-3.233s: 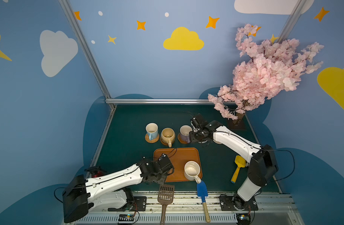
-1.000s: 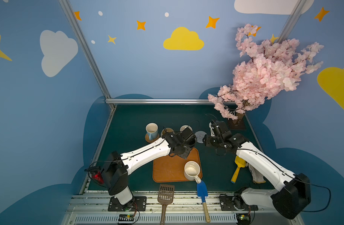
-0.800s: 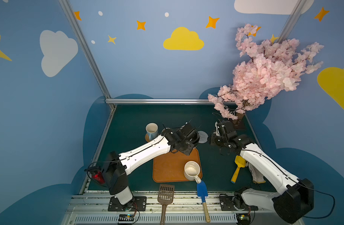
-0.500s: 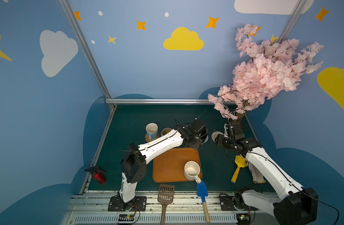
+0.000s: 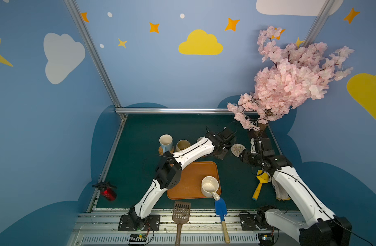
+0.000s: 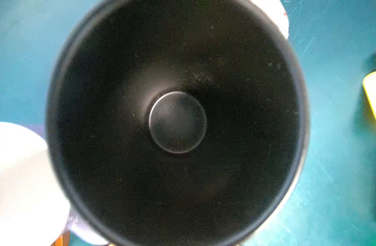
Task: Place cups on coasters
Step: Place the cup on the coaster.
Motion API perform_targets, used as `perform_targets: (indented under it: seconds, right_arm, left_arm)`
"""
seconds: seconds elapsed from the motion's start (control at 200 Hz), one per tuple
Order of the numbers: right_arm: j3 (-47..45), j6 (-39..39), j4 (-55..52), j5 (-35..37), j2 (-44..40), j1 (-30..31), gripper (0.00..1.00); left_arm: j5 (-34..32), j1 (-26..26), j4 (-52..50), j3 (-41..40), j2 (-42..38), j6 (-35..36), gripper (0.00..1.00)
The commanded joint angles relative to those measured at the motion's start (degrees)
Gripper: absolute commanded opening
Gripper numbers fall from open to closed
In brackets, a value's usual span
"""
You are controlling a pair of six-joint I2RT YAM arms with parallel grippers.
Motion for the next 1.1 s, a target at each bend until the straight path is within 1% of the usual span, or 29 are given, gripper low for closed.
perform_targets:
  seconds: [0.0, 0.11, 0.335, 0.521, 0.686, 0.811, 0.916, 1.096]
  right_arm:
    - [-0.6, -1.2, -1.5, -1.1, -1.0, -0.7, 0.51]
    - [-0.7, -1.4, -1.5, -2.3, -0.9, -1.0, 0.51]
    - [-1.9, -0.8, -1.2, -3.5, -1.1, -1.0, 0.5]
    - [-2.1, -1.1, -1.6, -3.4, -1.5, -1.0, 0.51]
    - [-2.4, -1.4, -1.5, -3.6, -1.4, -1.1, 0.51]
    - [-2.6, -1.0, -1.1, -3.9, -1.4, -1.1, 0.51]
    - [-2.8, -1.0, -0.8, -4.2, -1.7, -1.1, 0.5]
    - [-3.2, -1.3, -1.4, -3.9, -2.1, -1.1, 0.51]
  left_arm:
    - [-2.0, 0.2, 1.0, 2.9, -0.3, 1.2, 0.04]
    - [-3.6, 0.4, 1.3, 4.5, 1.2, 1.6, 0.04]
    - [-2.4, 1.0, -0.9, 9.8, 4.8, 1.1, 0.09]
    - [-4.4, 1.0, -3.6, 11.7, 6.2, -2.9, 0.1]
    - [-0.2, 0.8, -5.7, 14.9, 8.0, -5.2, 0.12]
    - [-2.2, 0.6, -7.1, 15.1, 9.1, -8.7, 0.12]
    - [-0.9, 0.6, -6.3, 15.6, 9.5, -8.9, 0.1]
    - [-1.1, 0.6, -6.9, 20.0, 10.6, -9.8, 0.11]
